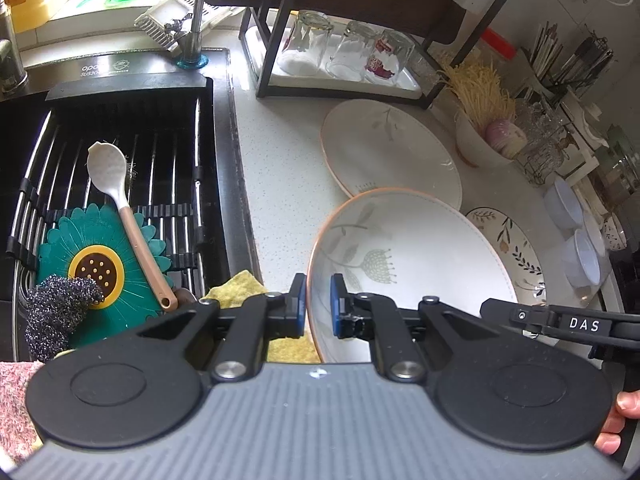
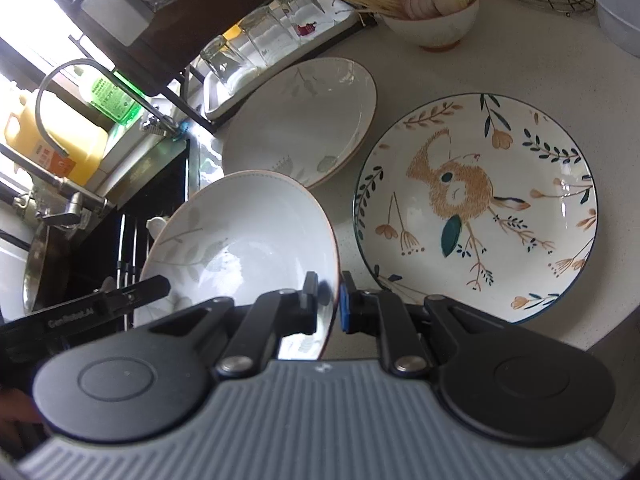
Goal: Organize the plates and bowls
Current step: 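Lift the held bowl with both grippers and carry it over the floral plate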
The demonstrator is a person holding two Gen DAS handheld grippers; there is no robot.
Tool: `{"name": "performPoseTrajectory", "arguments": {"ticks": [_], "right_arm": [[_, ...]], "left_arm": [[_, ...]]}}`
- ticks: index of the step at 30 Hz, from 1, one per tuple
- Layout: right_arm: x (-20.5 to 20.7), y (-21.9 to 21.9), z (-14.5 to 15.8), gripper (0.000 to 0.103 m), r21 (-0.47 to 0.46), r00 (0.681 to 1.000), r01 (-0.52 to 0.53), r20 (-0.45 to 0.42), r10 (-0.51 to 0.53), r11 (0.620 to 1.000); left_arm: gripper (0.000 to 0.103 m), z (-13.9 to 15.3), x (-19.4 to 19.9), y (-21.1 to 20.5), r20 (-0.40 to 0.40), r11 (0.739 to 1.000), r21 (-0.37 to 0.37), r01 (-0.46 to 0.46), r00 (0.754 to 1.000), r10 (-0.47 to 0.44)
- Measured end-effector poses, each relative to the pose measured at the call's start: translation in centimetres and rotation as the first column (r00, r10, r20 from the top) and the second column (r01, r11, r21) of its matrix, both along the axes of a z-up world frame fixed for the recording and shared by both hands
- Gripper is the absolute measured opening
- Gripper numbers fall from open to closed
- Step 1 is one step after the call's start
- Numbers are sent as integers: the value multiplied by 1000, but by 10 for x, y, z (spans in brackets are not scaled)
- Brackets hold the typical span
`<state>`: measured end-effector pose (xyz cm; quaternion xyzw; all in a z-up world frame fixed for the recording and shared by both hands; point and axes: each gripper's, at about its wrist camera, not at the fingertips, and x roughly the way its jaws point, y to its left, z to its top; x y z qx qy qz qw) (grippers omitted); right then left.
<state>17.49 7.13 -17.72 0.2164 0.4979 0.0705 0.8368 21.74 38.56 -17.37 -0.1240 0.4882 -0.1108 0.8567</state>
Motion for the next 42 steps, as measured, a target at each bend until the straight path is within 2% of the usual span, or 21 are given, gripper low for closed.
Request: {"name": "performPoseTrajectory", "arguments": {"ticks": [6, 11, 24, 32, 36, 42], "right_arm": [[-3, -14, 21, 14, -7, 999, -12, 42, 13, 1000], [-2, -31, 33, 14, -4, 996, -22, 83, 22, 1000], [10, -93, 53, 14, -13, 986, -42, 162, 44, 999], [21, -128, 44, 14, -26, 989, -42, 141, 45, 999], [23, -144, 35, 14, -18, 989, -41, 138, 43, 999], [24, -164, 16, 14, -2, 993, -28, 118, 28, 1000]], "left_arm": [[14, 20, -6, -11, 24, 999, -30, -15, 1000, 16], [14, 37, -11, -28, 61, 1000, -26, -11, 998, 13], [14, 60, -9, -95, 104, 999, -27, -27, 994, 29], [14, 53, 7, -133, 48, 998, -43, -47, 998, 49], [14, 50, 15, -153, 36, 1000, 2, -20, 999, 20], [14, 37, 24, -174, 5, 1000, 21, -1, 1000, 1]]}}
